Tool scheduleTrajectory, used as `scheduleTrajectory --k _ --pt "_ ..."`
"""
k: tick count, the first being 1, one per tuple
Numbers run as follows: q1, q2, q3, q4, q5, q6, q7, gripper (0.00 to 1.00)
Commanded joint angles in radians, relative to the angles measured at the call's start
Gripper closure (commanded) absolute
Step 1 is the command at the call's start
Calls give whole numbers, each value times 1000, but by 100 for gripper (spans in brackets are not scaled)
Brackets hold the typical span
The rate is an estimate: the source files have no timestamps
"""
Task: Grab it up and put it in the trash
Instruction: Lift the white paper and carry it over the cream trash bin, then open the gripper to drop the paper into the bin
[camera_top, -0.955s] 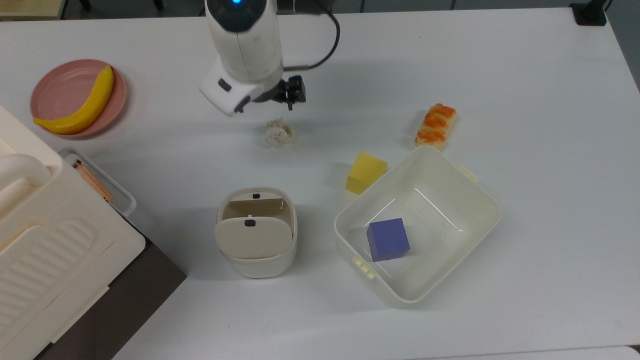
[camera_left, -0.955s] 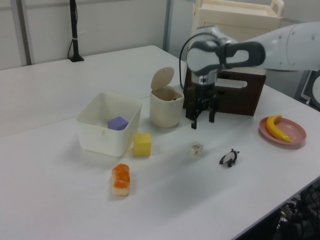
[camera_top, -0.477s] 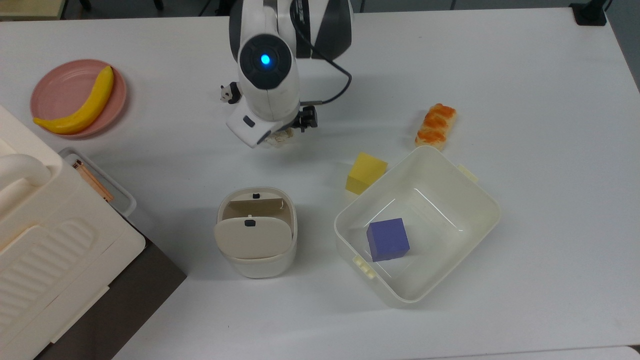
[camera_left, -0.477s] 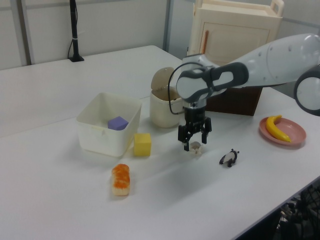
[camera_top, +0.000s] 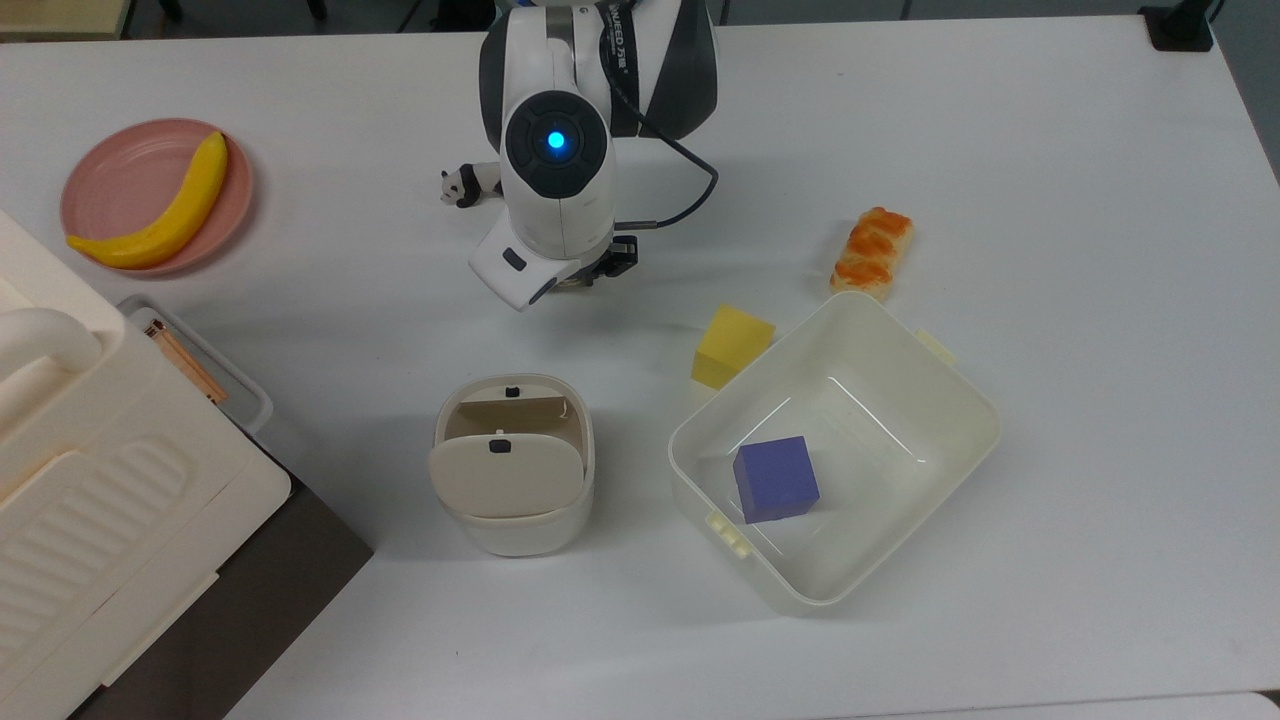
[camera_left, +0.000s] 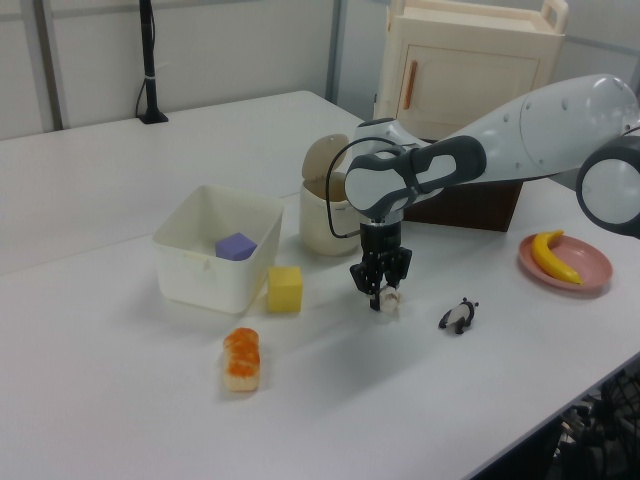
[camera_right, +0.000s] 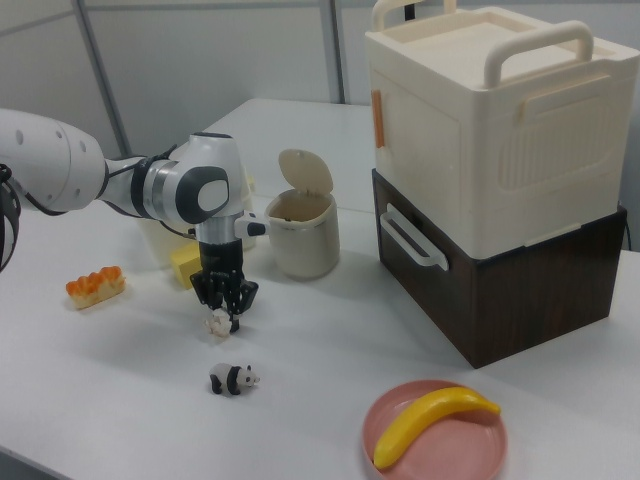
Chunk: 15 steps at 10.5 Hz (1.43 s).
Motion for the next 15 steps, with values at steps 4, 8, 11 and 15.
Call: scheduleTrajectory --k 4,8,11,15 --pt "11 -39 -16 224 -28 -25 25 75" --pt "2 -29 -22 344 -34 240 25 69" --pt "-7 10 -23 331 -33 501 25 26" --pt "-16 1 -25 315 -36 493 23 0"
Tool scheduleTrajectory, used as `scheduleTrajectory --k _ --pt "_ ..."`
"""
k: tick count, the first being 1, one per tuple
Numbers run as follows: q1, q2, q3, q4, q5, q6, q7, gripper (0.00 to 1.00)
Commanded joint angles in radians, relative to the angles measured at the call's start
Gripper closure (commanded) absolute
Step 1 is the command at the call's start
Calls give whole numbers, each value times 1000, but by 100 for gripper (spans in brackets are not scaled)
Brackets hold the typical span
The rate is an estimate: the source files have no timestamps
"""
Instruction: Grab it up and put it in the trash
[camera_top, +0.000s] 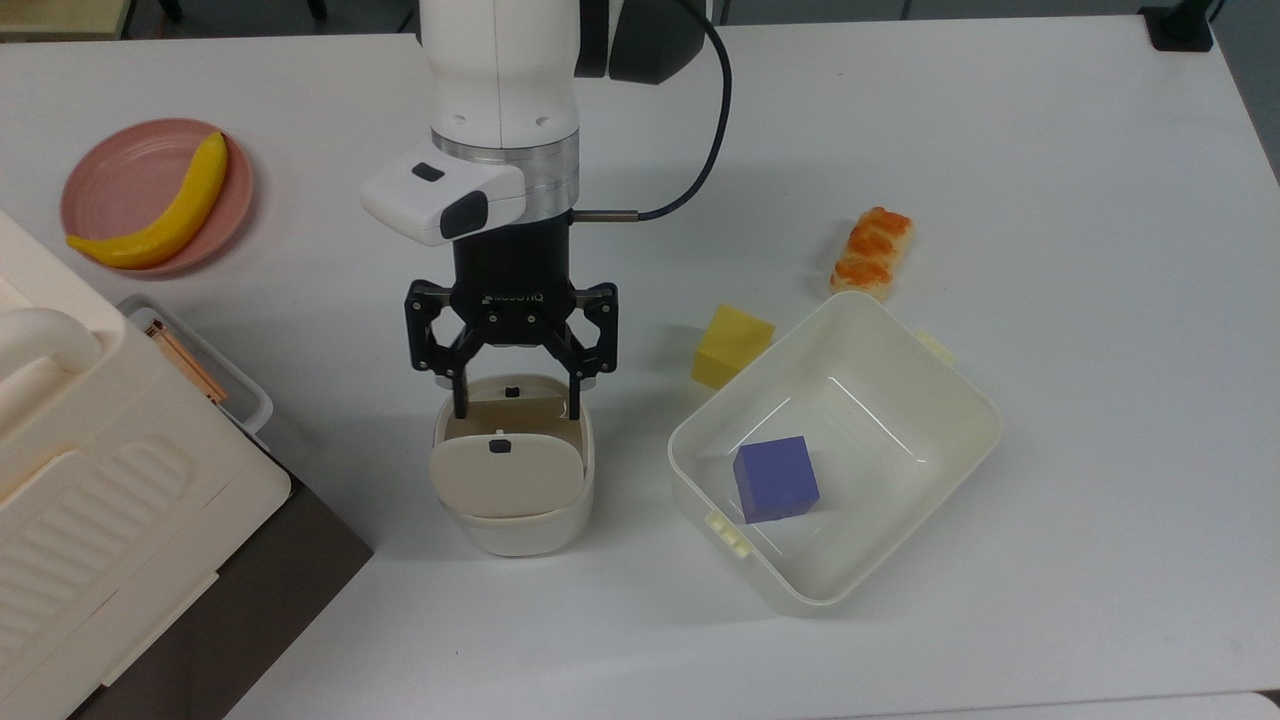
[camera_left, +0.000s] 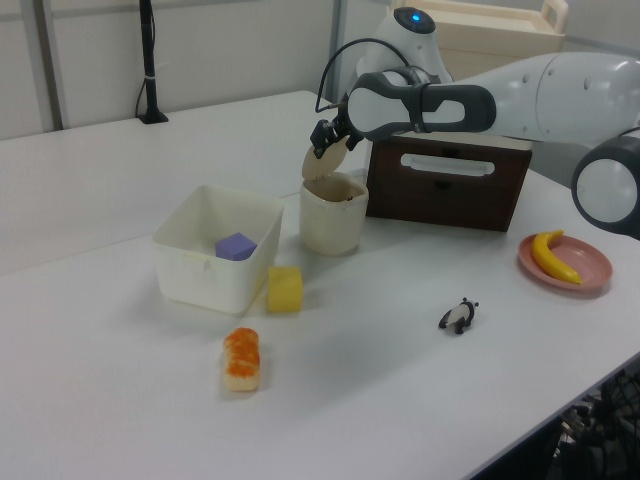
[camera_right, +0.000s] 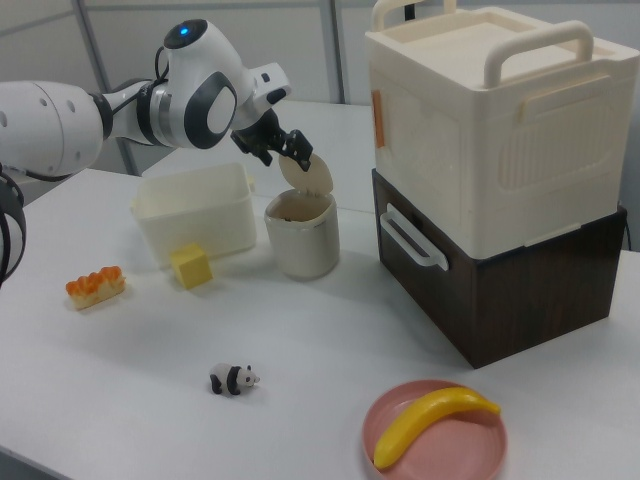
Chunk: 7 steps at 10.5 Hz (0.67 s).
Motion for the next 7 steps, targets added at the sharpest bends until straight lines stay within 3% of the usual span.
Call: scheduleTrajectory --k 1,4,7 --pt "11 -46 -9 -56 -14 -11 19 0" --pt "16 -156 -7 -150 -22 -208 13 0" --pt "20 -270 2 -164 -34 -567 10 0"
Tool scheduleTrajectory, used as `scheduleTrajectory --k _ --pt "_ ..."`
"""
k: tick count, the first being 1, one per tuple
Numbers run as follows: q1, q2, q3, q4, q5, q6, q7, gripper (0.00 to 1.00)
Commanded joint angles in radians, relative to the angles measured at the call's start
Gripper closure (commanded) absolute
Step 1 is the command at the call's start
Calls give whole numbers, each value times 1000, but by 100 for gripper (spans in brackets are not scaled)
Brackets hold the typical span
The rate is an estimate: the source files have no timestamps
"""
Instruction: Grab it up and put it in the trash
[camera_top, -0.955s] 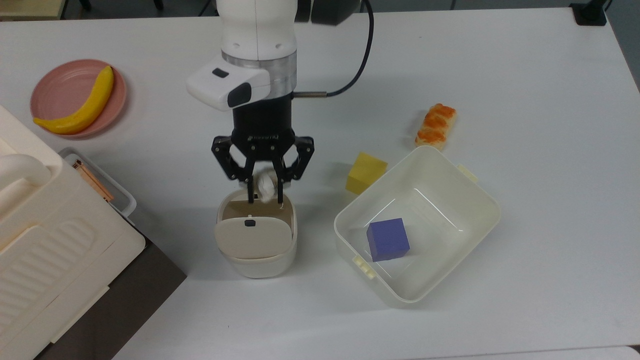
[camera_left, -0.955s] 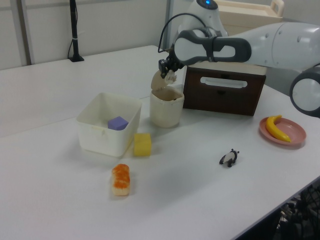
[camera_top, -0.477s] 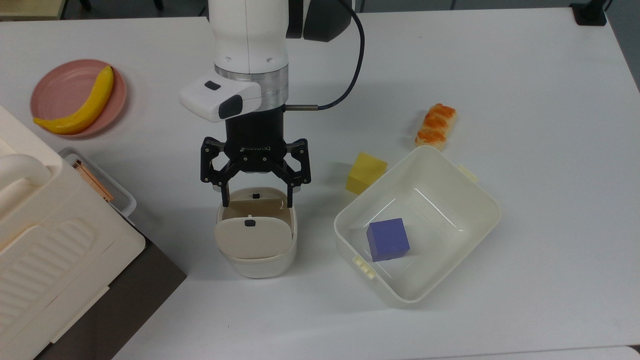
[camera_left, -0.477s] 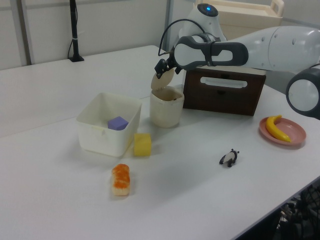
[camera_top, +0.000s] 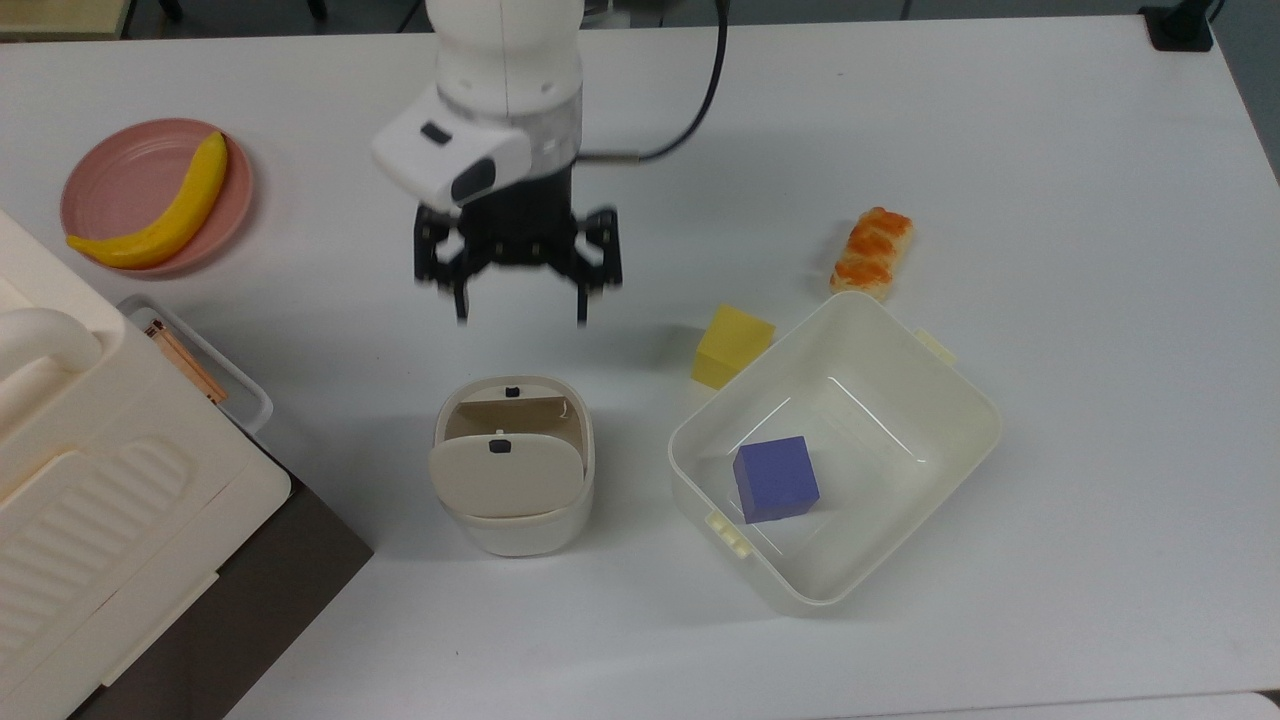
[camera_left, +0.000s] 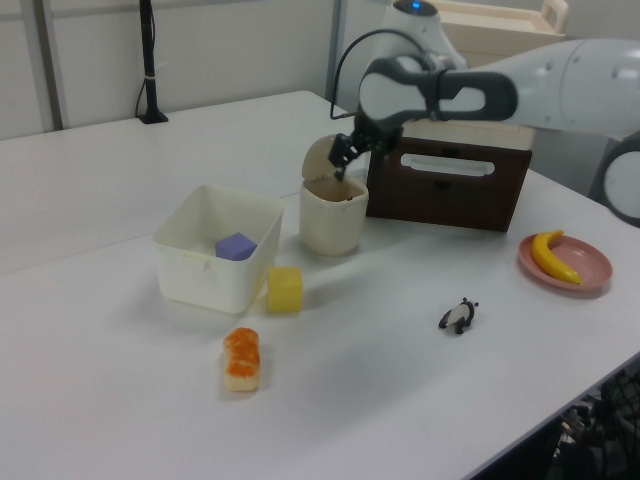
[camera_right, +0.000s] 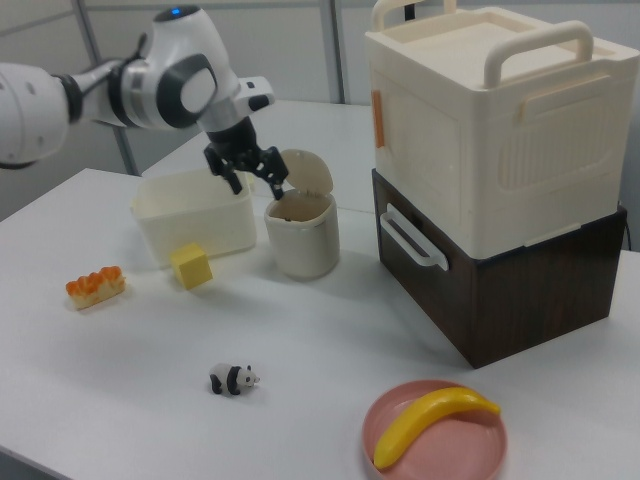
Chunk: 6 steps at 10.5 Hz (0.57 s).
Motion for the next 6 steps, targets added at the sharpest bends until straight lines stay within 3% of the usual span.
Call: scheduleTrajectory --k 1,4,6 --pt "11 -165 2 -81 -19 -272 10 0" --pt "11 -302 5 -190 -19 -352 1 0" --pt "10 -313 5 -183 -15 -395 -21 0"
